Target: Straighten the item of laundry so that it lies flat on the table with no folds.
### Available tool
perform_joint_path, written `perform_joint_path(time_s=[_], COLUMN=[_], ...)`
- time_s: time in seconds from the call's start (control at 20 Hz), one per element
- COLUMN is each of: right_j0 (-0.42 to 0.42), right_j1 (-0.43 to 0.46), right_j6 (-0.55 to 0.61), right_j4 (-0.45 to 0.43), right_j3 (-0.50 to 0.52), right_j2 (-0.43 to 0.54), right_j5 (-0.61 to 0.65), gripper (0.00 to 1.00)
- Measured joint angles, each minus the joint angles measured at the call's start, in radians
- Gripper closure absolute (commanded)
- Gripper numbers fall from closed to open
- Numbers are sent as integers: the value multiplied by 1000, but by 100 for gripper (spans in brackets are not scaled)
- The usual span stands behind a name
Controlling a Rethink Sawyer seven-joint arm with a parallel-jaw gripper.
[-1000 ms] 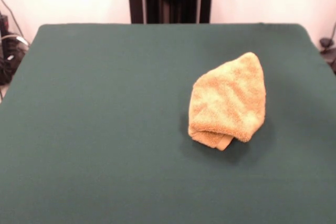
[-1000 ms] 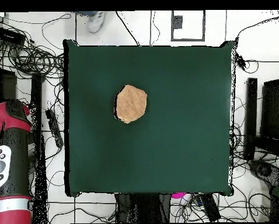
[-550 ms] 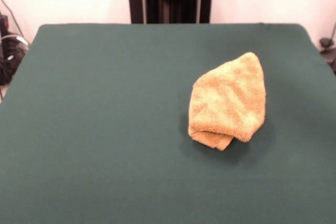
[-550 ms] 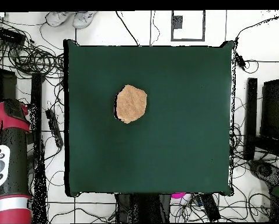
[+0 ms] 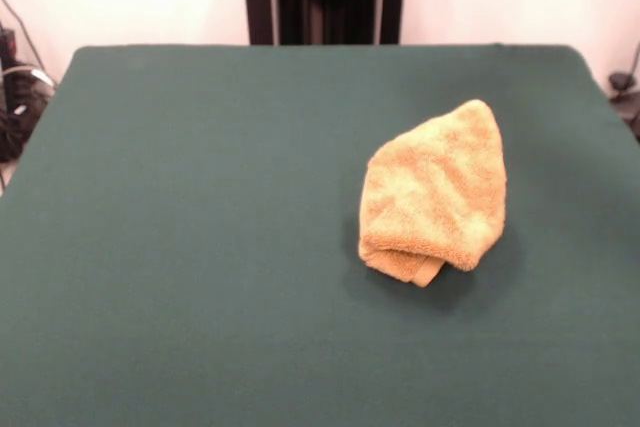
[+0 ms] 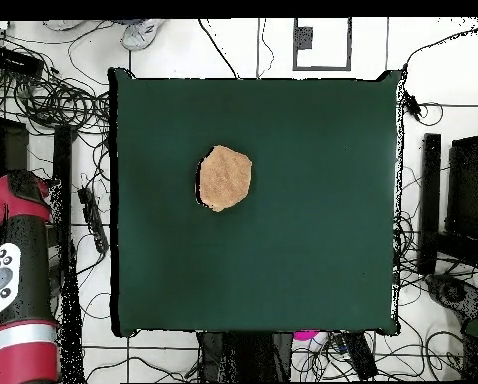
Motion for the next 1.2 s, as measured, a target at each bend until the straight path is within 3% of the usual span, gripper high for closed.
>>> perform_joint_path(time_s=[0.65,1.2], right_j0=[79,116], right_j1=[3,-103], right_j6=[3,3], right_j4=[23,22], right_j3=[-114,-58], right_j2=[0,-1], right_j5=[196,168], gripper=[0,0])
